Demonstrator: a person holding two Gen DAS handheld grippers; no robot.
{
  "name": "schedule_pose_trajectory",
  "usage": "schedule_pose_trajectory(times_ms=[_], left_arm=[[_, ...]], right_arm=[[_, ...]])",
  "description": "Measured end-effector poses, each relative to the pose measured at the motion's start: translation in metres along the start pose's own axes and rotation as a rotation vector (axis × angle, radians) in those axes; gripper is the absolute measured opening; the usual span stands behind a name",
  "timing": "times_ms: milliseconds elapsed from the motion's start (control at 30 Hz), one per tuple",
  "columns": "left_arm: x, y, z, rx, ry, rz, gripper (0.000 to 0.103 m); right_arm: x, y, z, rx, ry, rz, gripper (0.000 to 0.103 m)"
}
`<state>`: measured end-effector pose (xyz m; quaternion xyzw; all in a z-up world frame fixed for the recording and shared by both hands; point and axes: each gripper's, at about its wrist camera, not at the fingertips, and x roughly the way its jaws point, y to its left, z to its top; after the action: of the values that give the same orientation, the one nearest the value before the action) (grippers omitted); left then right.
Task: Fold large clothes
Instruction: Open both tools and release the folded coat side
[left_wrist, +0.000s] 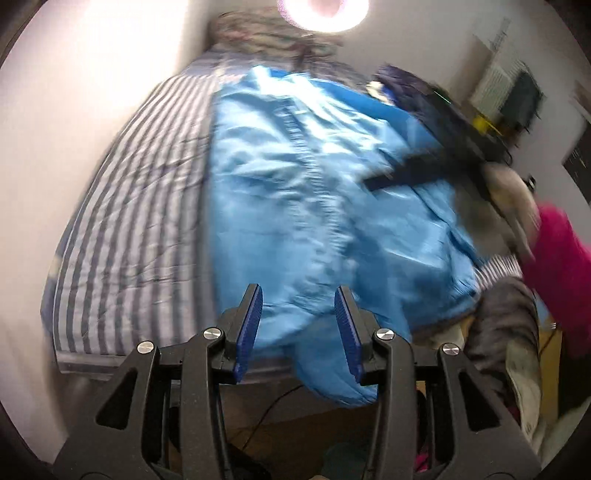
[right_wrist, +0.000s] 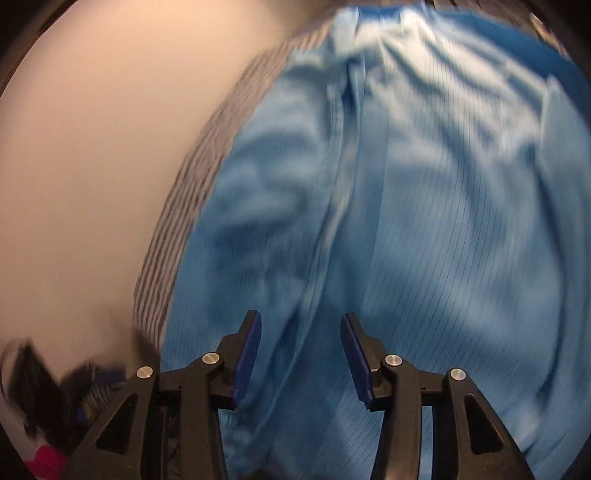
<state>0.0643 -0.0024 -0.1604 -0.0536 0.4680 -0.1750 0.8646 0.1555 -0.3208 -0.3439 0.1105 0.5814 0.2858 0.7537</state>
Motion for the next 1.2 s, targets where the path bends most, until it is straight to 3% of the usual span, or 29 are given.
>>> schedule_pose_trajectory(times_ms=[67, 167, 300, 433, 467, 500, 533, 600, 667, 800, 933, 1000, 1100, 1133, 1200], left_arm=[[0.012, 0.013, 0.003, -0.069, 0.009, -0.012, 0.041], [0.028, 0.012, 0.002, -0.121, 0.040, -0.099, 0.041], [0.058, -0.038, 0.000, 0.076, 0.088, -0.065, 0.042], [0.099, -0.065, -0.010, 0.230, 0.170, 0.048, 0.047], [0.107, -0.065, -0.012, 0.241, 0.188, 0.058, 0.042], [0.111, -0.063, -0.012, 0.235, 0.194, 0.054, 0.023], [0.111, -0.060, -0.010, 0.216, 0.194, 0.036, 0.011], [0.104, -0.053, -0.004, 0.181, 0.180, 0.008, 0.008], [0.091, -0.046, 0.005, 0.160, 0.154, -0.013, 0.008], [0.060, -0.027, 0.025, 0.111, 0.109, -0.068, 0.007], [0.038, -0.011, 0.045, 0.072, 0.070, -0.078, 0.007], [0.037, -0.010, 0.047, 0.064, 0.065, -0.076, 0.007], [0.046, -0.017, 0.039, 0.071, 0.098, -0.105, 0.007], [0.053, -0.023, 0.035, 0.085, 0.118, -0.120, 0.007], [0.073, -0.037, 0.024, 0.121, 0.171, -0.129, 0.008]], right_arm=[[0.011, -0.002, -0.021, 0.046, 0.017, 0.033, 0.048], [0.023, -0.008, -0.041, 0.101, 0.029, 0.062, 0.047], [0.023, -0.015, -0.061, 0.143, 0.036, 0.089, 0.044], [0.018, -0.015, -0.078, 0.143, 0.050, 0.110, 0.041], [0.018, -0.015, -0.083, 0.145, 0.054, 0.115, 0.041], [0.018, -0.016, -0.086, 0.144, 0.060, 0.123, 0.041], [0.020, -0.015, -0.090, 0.143, 0.071, 0.136, 0.038], [0.026, -0.013, -0.096, 0.137, 0.090, 0.150, 0.030], [0.033, -0.007, -0.102, 0.134, 0.104, 0.178, 0.015], [0.045, 0.005, -0.106, 0.173, 0.114, 0.297, 0.007], [0.061, 0.017, -0.106, 0.272, 0.095, 0.461, 0.006], [0.068, 0.028, -0.109, 0.259, 0.092, 0.433, 0.006], [0.070, 0.034, -0.119, 0.221, 0.115, 0.370, 0.014], [0.067, 0.034, -0.123, 0.205, 0.122, 0.355, 0.025], [0.051, 0.035, -0.129, 0.148, 0.099, 0.305, 0.032]])
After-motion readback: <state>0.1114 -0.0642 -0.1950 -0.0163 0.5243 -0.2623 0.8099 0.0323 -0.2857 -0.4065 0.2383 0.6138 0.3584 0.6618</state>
